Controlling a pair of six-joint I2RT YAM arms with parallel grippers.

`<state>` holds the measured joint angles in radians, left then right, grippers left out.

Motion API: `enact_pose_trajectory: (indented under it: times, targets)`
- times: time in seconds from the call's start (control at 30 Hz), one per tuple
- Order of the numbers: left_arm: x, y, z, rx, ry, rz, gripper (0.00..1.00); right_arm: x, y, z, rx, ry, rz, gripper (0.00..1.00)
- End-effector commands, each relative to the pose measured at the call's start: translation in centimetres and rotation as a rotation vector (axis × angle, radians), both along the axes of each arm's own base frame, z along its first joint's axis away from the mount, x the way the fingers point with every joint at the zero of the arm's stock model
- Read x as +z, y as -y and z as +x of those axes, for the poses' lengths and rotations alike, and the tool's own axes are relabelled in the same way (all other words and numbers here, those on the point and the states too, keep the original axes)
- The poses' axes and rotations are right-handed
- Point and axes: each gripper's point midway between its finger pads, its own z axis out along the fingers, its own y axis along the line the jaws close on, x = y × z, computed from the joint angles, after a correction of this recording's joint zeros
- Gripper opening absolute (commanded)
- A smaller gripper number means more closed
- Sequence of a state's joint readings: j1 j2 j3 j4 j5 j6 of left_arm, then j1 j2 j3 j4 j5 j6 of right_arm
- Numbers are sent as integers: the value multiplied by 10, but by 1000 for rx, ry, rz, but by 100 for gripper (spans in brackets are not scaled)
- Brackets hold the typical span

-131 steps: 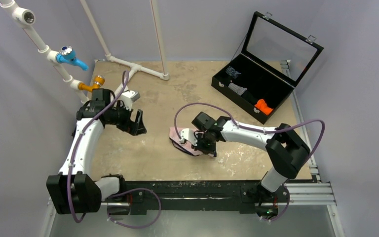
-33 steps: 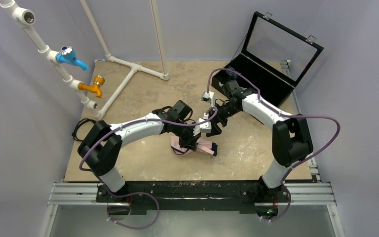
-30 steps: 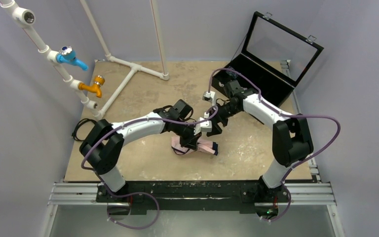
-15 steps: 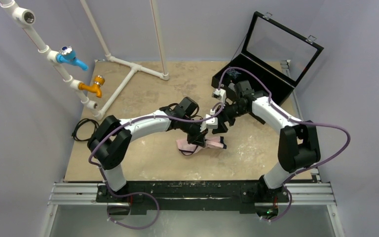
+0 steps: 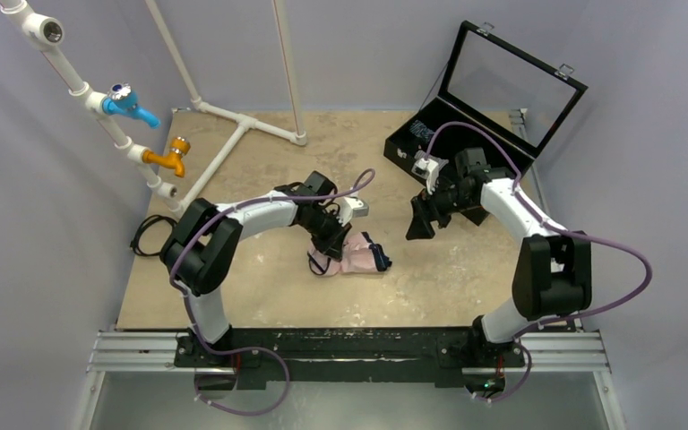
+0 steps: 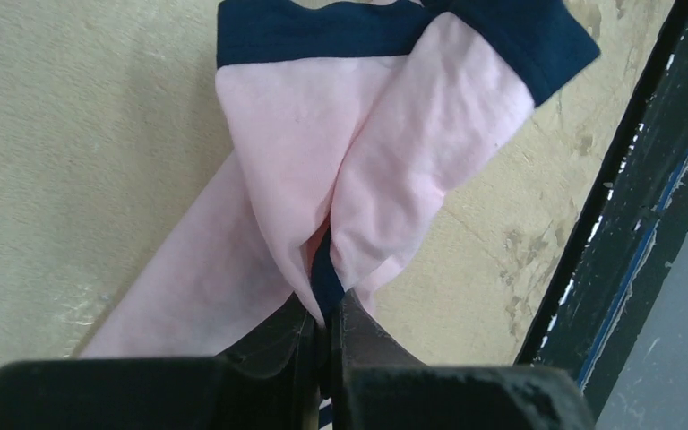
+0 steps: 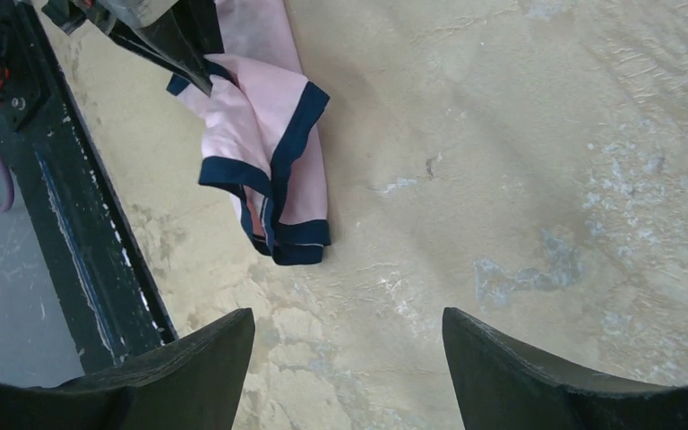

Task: Roll the underwear
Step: Fold the underwear at the center of the board.

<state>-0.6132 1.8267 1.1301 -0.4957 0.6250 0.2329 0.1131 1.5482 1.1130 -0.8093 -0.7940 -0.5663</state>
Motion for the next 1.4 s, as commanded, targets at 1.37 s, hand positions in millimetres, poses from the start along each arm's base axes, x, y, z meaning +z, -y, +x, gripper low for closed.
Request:
enact_pose_trajectory:
  times: [1.37]
  targets:
    - [18,28,-20,-103,-360,8,1,-12,-63,-30,170,96,150,75]
